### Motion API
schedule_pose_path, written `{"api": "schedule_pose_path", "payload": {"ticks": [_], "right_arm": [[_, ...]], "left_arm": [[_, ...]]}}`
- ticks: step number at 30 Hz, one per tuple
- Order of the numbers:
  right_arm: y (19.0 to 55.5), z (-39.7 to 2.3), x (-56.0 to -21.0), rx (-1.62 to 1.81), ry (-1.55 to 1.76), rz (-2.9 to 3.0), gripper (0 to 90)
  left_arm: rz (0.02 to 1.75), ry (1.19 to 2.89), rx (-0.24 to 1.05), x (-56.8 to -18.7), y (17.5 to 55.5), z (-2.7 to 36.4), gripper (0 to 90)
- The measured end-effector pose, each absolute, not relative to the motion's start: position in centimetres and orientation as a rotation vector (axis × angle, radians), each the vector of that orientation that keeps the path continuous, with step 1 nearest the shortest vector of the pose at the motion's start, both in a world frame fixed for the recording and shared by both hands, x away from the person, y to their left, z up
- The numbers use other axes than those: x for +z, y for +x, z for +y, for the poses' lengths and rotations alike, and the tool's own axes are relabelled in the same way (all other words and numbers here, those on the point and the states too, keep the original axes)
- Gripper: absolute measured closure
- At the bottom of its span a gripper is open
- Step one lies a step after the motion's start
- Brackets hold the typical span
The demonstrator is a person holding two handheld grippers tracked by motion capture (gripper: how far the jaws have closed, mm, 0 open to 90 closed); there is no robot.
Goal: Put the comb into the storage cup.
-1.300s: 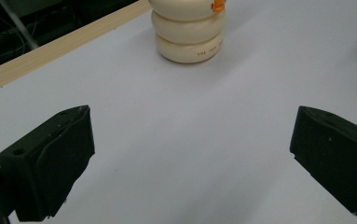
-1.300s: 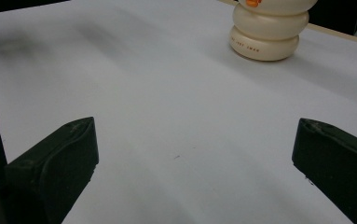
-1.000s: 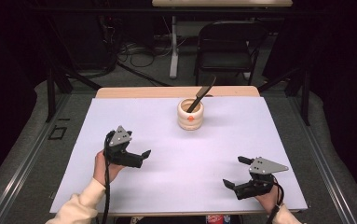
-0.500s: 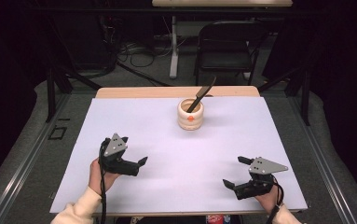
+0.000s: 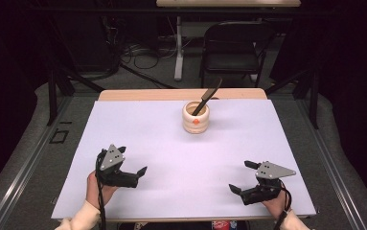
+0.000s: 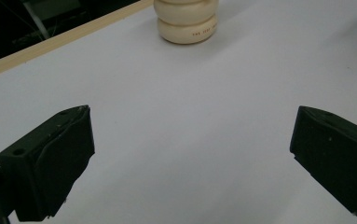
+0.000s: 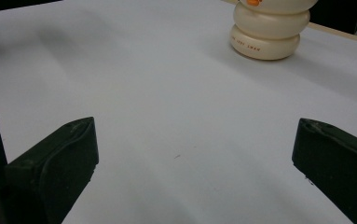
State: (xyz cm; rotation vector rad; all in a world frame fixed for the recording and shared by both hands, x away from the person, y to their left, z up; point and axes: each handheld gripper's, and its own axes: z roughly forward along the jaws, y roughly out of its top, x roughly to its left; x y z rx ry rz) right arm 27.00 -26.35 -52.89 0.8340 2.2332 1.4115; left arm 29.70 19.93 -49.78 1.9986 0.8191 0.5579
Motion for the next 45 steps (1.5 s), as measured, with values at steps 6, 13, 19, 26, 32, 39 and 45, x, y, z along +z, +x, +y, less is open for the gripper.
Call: {"api": "schedule_pose_path", "payload": {"ticks": [6, 13, 19, 26, 32, 39, 45], "right_arm": [[27.0, -26.3, -52.9, 1.411, 0.834, 2.232, 0.0], [27.0, -26.3, -52.9, 1.412, 0.833, 2.233, 0.0], [27.0, -26.3, -52.9, 1.410, 0.833, 2.234, 0.0], [27.0, -26.3, -52.9, 1.409, 0.834, 2.234, 0.0], [27.0, -26.3, -52.9, 1.410, 0.836, 2.232, 0.0], [27.0, -26.3, -52.9, 1.407, 0.834, 2.232, 0.0], [27.0, -26.3, -52.9, 1.406, 0.832, 2.233, 0.0]], "left_arm": [[0.819, 1.991, 0.564, -50.1, 29.0, 20.2, 0.0], [0.814, 1.987, 0.577, -50.4, 28.3, 20.4, 0.0], [0.806, 1.972, 0.601, -50.4, 27.7, 20.7, 0.0], [0.808, 1.976, 0.605, -50.7, 27.1, 20.9, 0.0], [0.813, 1.966, 0.619, -50.9, 26.5, 21.0, 0.0], [0.818, 1.967, 0.621, -51.1, 25.9, 21.3, 0.0], [0.828, 1.973, 0.623, -51.3, 25.5, 21.5, 0.0]]}}
